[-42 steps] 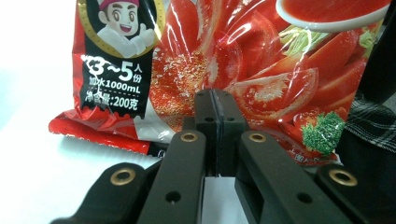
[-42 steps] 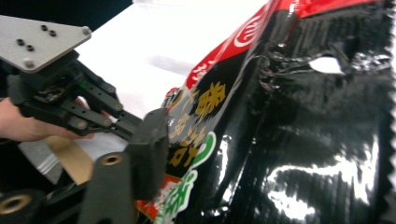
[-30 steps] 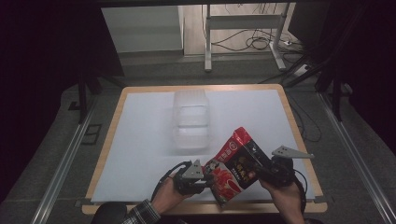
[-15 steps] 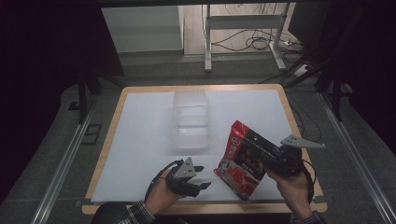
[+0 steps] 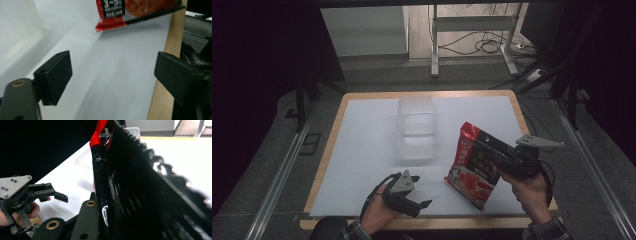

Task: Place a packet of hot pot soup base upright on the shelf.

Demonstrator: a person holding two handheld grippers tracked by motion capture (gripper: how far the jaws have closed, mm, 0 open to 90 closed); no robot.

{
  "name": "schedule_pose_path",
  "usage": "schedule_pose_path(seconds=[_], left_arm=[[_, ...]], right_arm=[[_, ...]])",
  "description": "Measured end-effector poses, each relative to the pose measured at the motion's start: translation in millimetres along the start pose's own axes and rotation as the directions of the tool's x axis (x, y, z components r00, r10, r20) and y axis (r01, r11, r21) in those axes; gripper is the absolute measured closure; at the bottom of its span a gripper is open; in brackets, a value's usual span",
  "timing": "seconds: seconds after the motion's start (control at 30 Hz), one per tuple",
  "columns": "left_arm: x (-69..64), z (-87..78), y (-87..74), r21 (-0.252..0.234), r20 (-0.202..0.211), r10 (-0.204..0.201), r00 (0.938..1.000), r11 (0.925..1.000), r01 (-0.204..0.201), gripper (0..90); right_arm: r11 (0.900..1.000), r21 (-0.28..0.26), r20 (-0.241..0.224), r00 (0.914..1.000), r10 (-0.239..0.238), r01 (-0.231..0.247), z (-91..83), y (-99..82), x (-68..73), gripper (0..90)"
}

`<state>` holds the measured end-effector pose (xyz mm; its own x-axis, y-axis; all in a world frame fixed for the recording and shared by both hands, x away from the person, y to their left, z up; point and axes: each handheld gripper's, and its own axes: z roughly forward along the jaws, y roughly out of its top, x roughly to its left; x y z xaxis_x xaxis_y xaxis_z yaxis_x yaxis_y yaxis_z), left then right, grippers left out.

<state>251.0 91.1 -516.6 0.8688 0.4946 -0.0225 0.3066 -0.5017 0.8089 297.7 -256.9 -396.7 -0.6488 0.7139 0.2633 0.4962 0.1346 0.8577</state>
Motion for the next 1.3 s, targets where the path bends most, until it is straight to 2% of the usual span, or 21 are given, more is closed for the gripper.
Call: schedule_pose_path(seconds=[0.4, 0.67, 0.83, 1.3], left_arm=[[-11.3, -8.6, -9.4, 0.026, -0.03, -0.013, 0.9995, 0.9996, 0.014, 5.0], [-16.1, -12.1, -15.2, 0.025, -0.06, 0.011, 0.9981, 0.9996, -0.01, 2.5], [-16.1, -15.6, -20.2, 0.026, -0.082, 0.011, 0.9966, 0.9996, -0.009, 1.1], [-11.1, -17.1, -25.5, 0.043, -0.101, -0.006, 0.9948, 0.999, 0.011, 0.0]], right_arm=[[0.9992, -0.022, 0.006, 0.9995, -0.031, 0.032, 3.3, 23.4, -6.8, 75.1], [0.9991, -0.036, 0.01, 0.9997, -0.022, 0.022, 9.3, 36.7, -16.9, 75.1], [0.9985, -0.049, 0.01, 0.9997, -0.023, 0.023, 15.7, 49.0, -21.7, 75.0], [0.9962, -0.077, 0.006, 0.9991, -0.041, 0.042, 42.5, 82.6, -32.0, 75.0]])
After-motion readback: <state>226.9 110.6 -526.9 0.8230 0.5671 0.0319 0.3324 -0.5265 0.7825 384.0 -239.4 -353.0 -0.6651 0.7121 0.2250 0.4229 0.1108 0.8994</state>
